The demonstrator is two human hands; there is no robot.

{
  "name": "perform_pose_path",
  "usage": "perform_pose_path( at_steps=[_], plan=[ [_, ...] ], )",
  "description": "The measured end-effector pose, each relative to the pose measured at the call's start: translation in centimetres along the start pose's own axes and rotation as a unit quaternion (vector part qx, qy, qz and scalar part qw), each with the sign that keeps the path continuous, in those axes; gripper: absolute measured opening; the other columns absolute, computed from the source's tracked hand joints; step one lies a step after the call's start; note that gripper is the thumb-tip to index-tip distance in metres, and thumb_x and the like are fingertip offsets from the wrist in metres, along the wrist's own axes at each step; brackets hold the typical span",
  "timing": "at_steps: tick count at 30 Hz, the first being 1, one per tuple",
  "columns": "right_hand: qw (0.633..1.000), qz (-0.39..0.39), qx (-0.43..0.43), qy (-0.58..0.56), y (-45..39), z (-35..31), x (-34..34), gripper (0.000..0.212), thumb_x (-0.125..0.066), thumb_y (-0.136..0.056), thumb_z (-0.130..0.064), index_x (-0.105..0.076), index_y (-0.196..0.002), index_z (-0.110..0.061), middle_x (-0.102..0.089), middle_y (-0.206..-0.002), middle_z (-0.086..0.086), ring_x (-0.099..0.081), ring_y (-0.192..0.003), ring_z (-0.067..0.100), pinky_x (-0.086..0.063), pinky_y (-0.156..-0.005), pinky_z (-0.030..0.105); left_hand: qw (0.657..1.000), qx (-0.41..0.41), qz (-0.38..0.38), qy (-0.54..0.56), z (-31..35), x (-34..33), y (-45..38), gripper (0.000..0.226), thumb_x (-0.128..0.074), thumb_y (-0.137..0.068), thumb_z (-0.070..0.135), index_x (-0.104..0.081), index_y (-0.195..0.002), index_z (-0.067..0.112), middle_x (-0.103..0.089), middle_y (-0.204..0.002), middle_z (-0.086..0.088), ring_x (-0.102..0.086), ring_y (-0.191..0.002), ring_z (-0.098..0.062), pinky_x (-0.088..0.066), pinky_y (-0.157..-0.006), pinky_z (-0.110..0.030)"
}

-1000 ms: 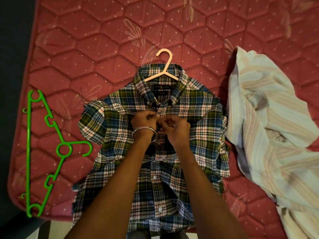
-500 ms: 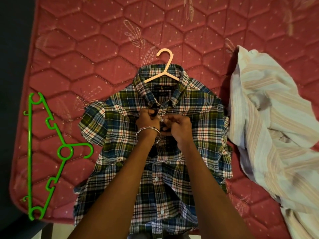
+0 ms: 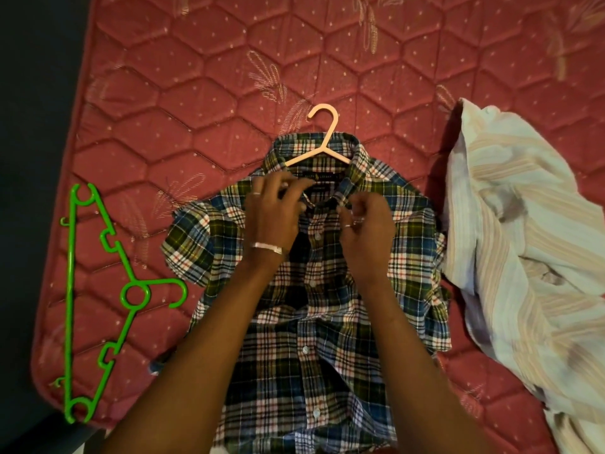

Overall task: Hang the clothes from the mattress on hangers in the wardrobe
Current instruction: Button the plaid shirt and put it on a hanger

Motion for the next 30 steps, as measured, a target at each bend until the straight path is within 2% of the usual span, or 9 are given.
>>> perform_pose_path(
  at_steps=[3, 6, 10, 13, 16, 20, 23, 26, 30],
  plan=[
    [0.975, -0.036, 0.13, 0.174, -1.9, -2.5, -1.2, 0.036, -0.073, -0.077, -0.022, -0.066, -0.112, -0.015, -0.05, -0.134, 0.012, -0.032, -0.122, 0.028, -0.033, -0.093, 0.045, 0.973, -0.038, -0.217, -0.07, -0.2, -3.8, -1.8, 0.028, -0.06, -0.088, 0.024, -0.067, -0.114, 0.028, -0.047, -0.138, 0.001, -0.031, -0.132, -0.031, -0.027, -0.102, -0.042],
    [0.946, -0.149, 0.171, 0.233, -3.3, -1.2, -3.8, 0.025, -0.078, -0.071, -0.023, -0.073, -0.096, -0.021, -0.054, -0.133, 0.007, -0.032, -0.125, 0.038, -0.033, -0.088, 0.061, 0.96, -0.049, -0.265, -0.073, -0.5, -5.1, -2.3, 0.025, -0.053, -0.092, 0.03, -0.067, -0.113, 0.025, -0.052, -0.129, 0.011, -0.026, -0.134, -0.02, -0.013, -0.099, -0.032],
    [0.946, -0.195, 0.192, 0.173, -3.7, 0.0, -4.2, 0.015, -0.068, -0.077, -0.031, -0.075, -0.087, -0.023, -0.064, -0.106, 0.0, -0.048, -0.104, 0.037, -0.041, -0.074, 0.056, 0.973, 0.03, -0.229, -0.021, -1.5, -5.0, -2.8, 0.02, -0.054, -0.091, 0.034, -0.07, -0.097, 0.023, -0.06, -0.11, 0.008, -0.035, -0.122, -0.025, -0.021, -0.096, -0.037],
    [0.951, -0.189, 0.205, 0.135, -3.5, -0.3, -4.0, 0.016, -0.067, -0.078, -0.028, -0.076, -0.089, -0.02, -0.063, -0.103, 0.002, -0.047, -0.098, 0.037, -0.042, -0.073, 0.052, 0.944, 0.144, -0.291, 0.057, -3.0, -6.5, -3.0, 0.015, -0.057, -0.092, 0.03, -0.069, -0.086, 0.025, -0.063, -0.105, 0.0, -0.037, -0.12, -0.033, -0.03, -0.102, -0.05],
    [0.961, -0.141, 0.213, 0.108, -3.6, -1.7, -3.9, 0.013, -0.068, -0.078, -0.018, -0.075, -0.087, -0.012, -0.065, -0.096, 0.008, -0.048, -0.091, 0.039, -0.034, -0.079, 0.033, 0.924, 0.197, -0.313, 0.101, -2.9, -6.8, -3.5, 0.019, -0.063, -0.087, 0.03, -0.068, -0.069, 0.03, -0.066, -0.105, -0.008, -0.048, -0.115, -0.035, -0.035, -0.102, -0.051],
    [0.981, -0.065, 0.156, 0.096, -4.0, -2.3, -3.2, 0.016, -0.078, -0.066, -0.006, -0.072, -0.081, -0.006, -0.066, -0.083, 0.008, -0.051, -0.083, 0.038, -0.028, -0.074, 0.02, 0.91, 0.238, -0.291, 0.173, -2.4, -6.5, -3.6, 0.016, -0.065, -0.088, 0.019, -0.074, -0.092, 0.007, -0.069, -0.099, -0.017, -0.062, -0.095, -0.031, -0.042, -0.074, -0.025],
    [0.98, -0.063, 0.151, 0.113, -3.4, -2.2, -3.4, 0.02, -0.082, -0.062, -0.005, -0.071, -0.08, -0.005, -0.065, -0.082, 0.008, -0.052, -0.084, 0.037, -0.037, -0.072, 0.028, 0.895, 0.264, -0.29, 0.212, -2.7, -6.5, -3.2, 0.015, -0.067, -0.086, 0.016, -0.074, -0.093, 0.005, -0.07, -0.099, -0.016, -0.063, -0.089, -0.029, -0.042, -0.072, -0.025],
    [0.978, -0.059, 0.165, 0.115, -2.9, -2.3, -3.3, 0.02, -0.082, -0.061, -0.009, -0.069, -0.077, -0.005, -0.063, -0.08, 0.007, -0.049, -0.085, 0.034, -0.026, -0.073, 0.021, 0.878, 0.277, -0.297, 0.253, -2.7, -6.7, -3.1, 0.016, -0.07, -0.084, 0.013, -0.073, -0.096, 0.002, -0.066, -0.087, -0.007, -0.057, -0.075, -0.014, -0.042, -0.071, -0.023],
    [0.983, -0.049, 0.149, 0.1, -2.2, -1.7, -3.4, 0.022, -0.084, -0.059, -0.009, -0.07, -0.075, -0.005, -0.064, -0.081, 0.006, -0.047, -0.087, 0.032, -0.029, -0.073, 0.023, 0.874, 0.258, -0.315, 0.264, -2.3, -6.6, -3.1, 0.018, -0.073, -0.081, 0.011, -0.074, -0.097, 0.004, -0.068, -0.09, -0.005, -0.059, -0.083, -0.014, -0.048, -0.077, -0.026]
  ],
)
Point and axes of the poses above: each hand's wrist, its own y-axis away from the middle knuckle, its own x-axis out of the back of the hand, z = x × y, the point moved 9 cm from there along -y, towards the middle knuckle
